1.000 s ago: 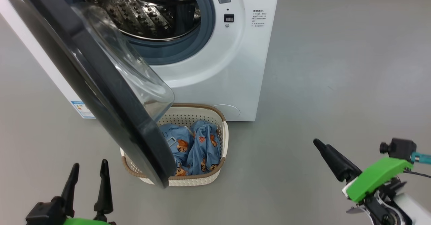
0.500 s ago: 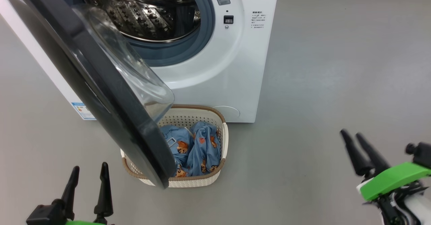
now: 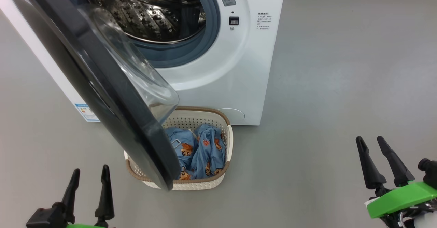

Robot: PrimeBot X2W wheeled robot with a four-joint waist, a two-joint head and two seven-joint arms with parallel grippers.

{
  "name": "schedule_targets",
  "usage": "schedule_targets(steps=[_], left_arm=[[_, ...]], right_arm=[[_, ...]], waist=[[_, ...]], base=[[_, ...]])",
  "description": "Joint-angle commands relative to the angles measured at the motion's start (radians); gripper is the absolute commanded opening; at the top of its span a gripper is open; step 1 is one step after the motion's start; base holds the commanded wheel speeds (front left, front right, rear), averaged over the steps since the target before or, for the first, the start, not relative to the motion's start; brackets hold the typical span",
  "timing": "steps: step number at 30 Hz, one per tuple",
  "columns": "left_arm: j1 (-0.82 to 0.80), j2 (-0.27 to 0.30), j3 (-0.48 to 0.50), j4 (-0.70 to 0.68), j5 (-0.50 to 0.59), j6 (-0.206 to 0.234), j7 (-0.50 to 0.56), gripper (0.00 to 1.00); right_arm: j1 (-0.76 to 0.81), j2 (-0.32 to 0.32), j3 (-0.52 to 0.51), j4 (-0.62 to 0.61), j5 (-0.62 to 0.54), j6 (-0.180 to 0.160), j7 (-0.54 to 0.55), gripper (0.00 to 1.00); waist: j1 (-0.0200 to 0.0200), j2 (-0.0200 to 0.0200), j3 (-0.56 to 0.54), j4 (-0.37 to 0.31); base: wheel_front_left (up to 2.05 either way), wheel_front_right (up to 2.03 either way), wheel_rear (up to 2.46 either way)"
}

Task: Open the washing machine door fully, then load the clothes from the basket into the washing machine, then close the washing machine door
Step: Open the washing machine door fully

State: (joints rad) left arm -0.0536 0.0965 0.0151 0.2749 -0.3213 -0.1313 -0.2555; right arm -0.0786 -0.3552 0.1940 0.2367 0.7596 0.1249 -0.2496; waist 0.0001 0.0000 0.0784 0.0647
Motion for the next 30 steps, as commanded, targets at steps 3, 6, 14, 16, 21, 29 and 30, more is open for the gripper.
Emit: schedule_targets(steps=[3, 6, 14, 16, 21, 29, 30], left_arm=[[-0.011, 0.010, 0.033, -0.029, 0.008, 0.001, -0.006, 1.00], [-0.013, 0.009, 0.032, -0.029, 0.008, 0.001, -0.006, 1.00], [-0.017, 0.008, 0.032, -0.028, 0.007, 0.001, -0.006, 1.00], [-0.018, 0.007, 0.034, -0.028, 0.007, 0.001, -0.006, 1.00], [-0.020, 0.005, 0.034, -0.026, 0.006, 0.001, -0.006, 1.00], [-0.038, 0.004, 0.049, -0.056, 0.005, 0.001, -0.006, 0.56], [-0.047, 0.001, 0.060, -0.091, 0.008, 0.001, -0.006, 0.00]], right_arm=[[0.033, 0.013, -0.028, -0.045, -0.115, 0.006, -0.012, 1.00], [0.050, 0.036, -0.056, -0.063, -0.190, 0.006, -0.012, 1.00], [0.087, 0.079, -0.096, -0.083, -0.343, 0.006, -0.012, 1.00], [0.093, 0.088, -0.103, -0.081, -0.360, 0.006, -0.012, 1.00], [0.099, 0.104, -0.115, -0.076, -0.375, 0.006, -0.012, 1.00], [0.102, 0.111, -0.117, -0.079, -0.384, 0.006, -0.012, 1.00], [0.103, 0.113, -0.118, -0.080, -0.385, 0.006, -0.012, 1.00]], waist=[[0.0000, 0.0000, -0.001, 0.003], [0.0000, 0.0000, -0.001, 0.005], [0.0000, 0.0000, 0.003, 0.008], [0.0000, 0.0000, 0.004, 0.007], [0.0000, 0.0000, 0.004, 0.007], [0.0000, 0.0000, -0.001, 0.009], [0.0000, 0.0000, -0.002, 0.011]], base=[[0.00, 0.00, 0.00], [0.00, 0.00, 0.00], [0.00, 0.00, 0.00], [0.00, 0.00, 0.00], [0.00, 0.00, 0.00], [0.00, 0.00, 0.00], [0.00, 0.00, 0.00]])
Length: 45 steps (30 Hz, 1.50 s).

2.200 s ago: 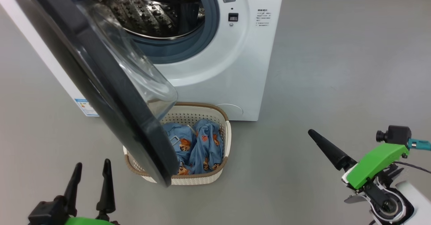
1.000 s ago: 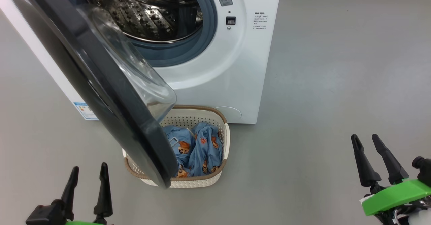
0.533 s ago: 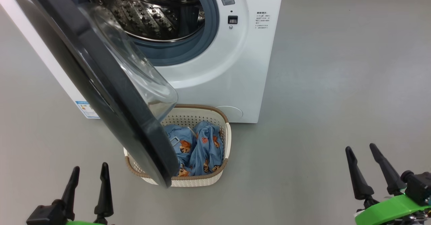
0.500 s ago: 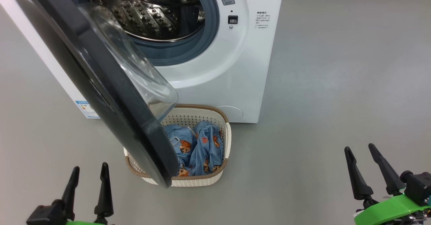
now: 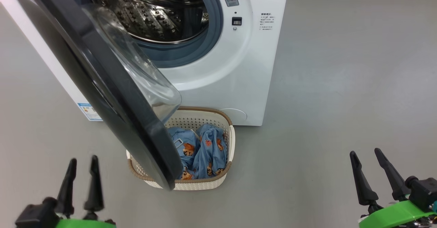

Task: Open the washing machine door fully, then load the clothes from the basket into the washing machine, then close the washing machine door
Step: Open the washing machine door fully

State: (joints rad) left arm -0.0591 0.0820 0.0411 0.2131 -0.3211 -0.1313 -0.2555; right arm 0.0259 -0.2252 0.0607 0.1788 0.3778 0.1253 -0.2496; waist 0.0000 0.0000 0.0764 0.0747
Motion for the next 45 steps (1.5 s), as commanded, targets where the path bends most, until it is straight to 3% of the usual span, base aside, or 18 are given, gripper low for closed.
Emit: schedule_targets(steps=[1, 9, 14, 18, 24, 26, 32, 45], left_arm=[[-0.047, 0.015, 0.040, -0.053, 0.015, 0.001, -0.006, 0.00], [-0.088, -0.009, 0.015, -0.368, 0.058, 0.001, -0.006, 0.00], [-0.084, -0.022, -0.111, -0.536, 0.048, 0.001, 0.024, 0.00], [-0.082, -0.027, -0.248, -0.594, 0.031, 0.002, 0.075, 0.00], [-0.083, -0.031, -0.359, -0.509, -0.027, 0.021, 0.100, 0.00], [-0.082, -0.031, -0.376, -0.467, -0.091, 0.021, 0.106, 0.00], [-0.111, -0.031, -0.394, -0.341, -0.192, 0.021, 0.098, 0.00], [-0.157, -0.032, -0.401, -0.109, -0.230, 0.017, 0.042, 0.00]], right_arm=[[-0.001, -0.017, 0.015, -0.023, -0.003, 0.005, -0.012, 1.00], [-0.003, -0.017, 0.018, -0.016, 0.000, 0.005, -0.012, 1.00], [-0.003, -0.014, 0.018, -0.019, -0.002, 0.005, -0.012, 1.00], [-0.006, -0.012, 0.019, -0.021, -0.002, 0.005, -0.012, 1.00], [-0.009, -0.006, 0.027, -0.022, -0.003, 0.005, -0.012, 1.00], [-0.009, -0.006, 0.028, -0.022, -0.002, 0.005, -0.012, 1.00], [-0.006, -0.004, 0.031, -0.018, 0.001, 0.005, -0.012, 1.00], [-0.004, -0.005, 0.035, -0.022, 0.002, 0.005, -0.012, 1.00]], waist=[[0.0000, 0.0000, -0.001, 0.002], [0.0000, 0.0000, -0.004, 0.005], [0.0000, 0.0000, -0.006, 0.000], [0.0000, 0.0000, -0.003, -0.005], [0.0000, 0.0000, -0.001, -0.019], [0.0000, 0.0000, -0.002, -0.023], [0.0000, 0.0000, -0.004, -0.029], [0.0000, 0.0000, -0.007, -0.035]], base=[[0.00, 0.00, 0.00], [0.00, 0.00, 0.00], [0.00, 0.00, 0.00], [0.00, 0.00, 0.00], [0.00, 0.00, 0.00], [0.00, 0.00, 0.00], [0.00, 0.00, 0.00], [0.00, 0.00, 0.00]])
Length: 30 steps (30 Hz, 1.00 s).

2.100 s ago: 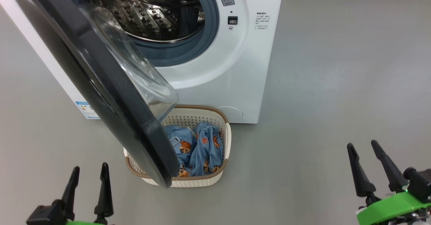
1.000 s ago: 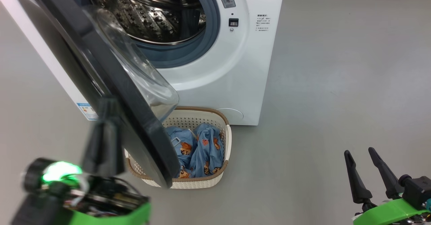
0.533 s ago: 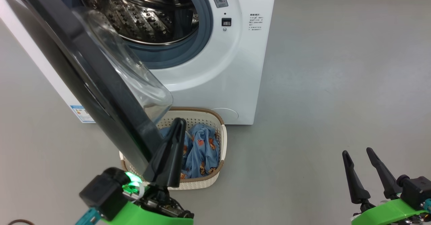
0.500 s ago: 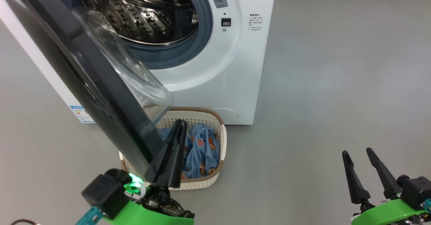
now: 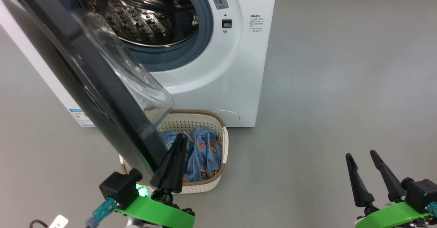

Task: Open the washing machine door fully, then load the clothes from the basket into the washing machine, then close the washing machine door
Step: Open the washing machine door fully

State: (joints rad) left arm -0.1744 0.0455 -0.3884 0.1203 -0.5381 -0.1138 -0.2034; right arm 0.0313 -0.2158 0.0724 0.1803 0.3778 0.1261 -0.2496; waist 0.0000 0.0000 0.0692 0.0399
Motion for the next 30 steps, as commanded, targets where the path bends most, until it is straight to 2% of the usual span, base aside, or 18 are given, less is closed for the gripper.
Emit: schedule_targets(steps=[1, 15, 30], left_arm=[[-0.045, 0.005, 0.030, -0.001, -0.012, -0.001, -0.014, 0.00], [-0.085, 0.005, 0.052, 0.129, -0.027, -0.007, -0.049, 0.00], [-0.092, 0.010, 0.086, 0.162, -0.011, -0.011, -0.058, 0.00]], right_arm=[[-0.009, -0.014, 0.024, -0.024, 0.002, 0.005, -0.012, 1.00], [-0.009, -0.016, 0.027, -0.029, 0.004, 0.005, -0.012, 1.00], [-0.008, -0.016, 0.018, -0.037, 0.002, 0.005, -0.012, 1.00]], waist=[[0.0000, 0.0000, -0.001, 0.000], [0.0000, 0.0000, 0.005, 0.003], [0.0000, 0.0000, 0.012, 0.019]], base=[[0.00, 0.00, 0.00], [0.00, 0.00, 0.00], [0.00, 0.00, 0.00]])
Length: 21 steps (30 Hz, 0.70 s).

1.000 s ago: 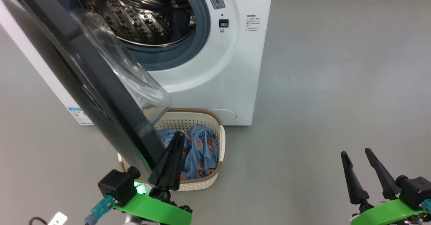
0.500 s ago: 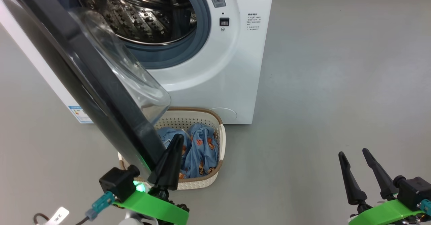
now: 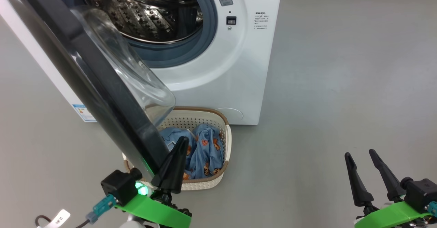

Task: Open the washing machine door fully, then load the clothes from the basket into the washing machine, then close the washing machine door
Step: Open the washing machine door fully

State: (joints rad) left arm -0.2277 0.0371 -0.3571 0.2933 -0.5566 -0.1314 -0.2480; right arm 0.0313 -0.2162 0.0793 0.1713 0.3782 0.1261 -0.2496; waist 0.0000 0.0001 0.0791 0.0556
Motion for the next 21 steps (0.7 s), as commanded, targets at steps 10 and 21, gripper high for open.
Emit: schedule_targets(steps=[10, 21], left_arm=[[-0.022, 0.021, 0.086, -0.016, 0.017, 0.007, -0.013, 0.00], [0.005, 0.024, 0.125, -0.027, 0.038, 0.014, -0.014, 0.00]], right_arm=[[-0.012, -0.020, 0.010, -0.031, -0.002, 0.005, -0.012, 1.00], [-0.010, -0.026, 0.010, -0.038, -0.007, 0.005, -0.012, 1.00]], waist=[[0.0000, -0.0001, 0.005, 0.034], [0.0000, -0.0001, 0.009, 0.078]], base=[[0.00, 0.00, 0.00], [0.00, 0.00, 0.00]])
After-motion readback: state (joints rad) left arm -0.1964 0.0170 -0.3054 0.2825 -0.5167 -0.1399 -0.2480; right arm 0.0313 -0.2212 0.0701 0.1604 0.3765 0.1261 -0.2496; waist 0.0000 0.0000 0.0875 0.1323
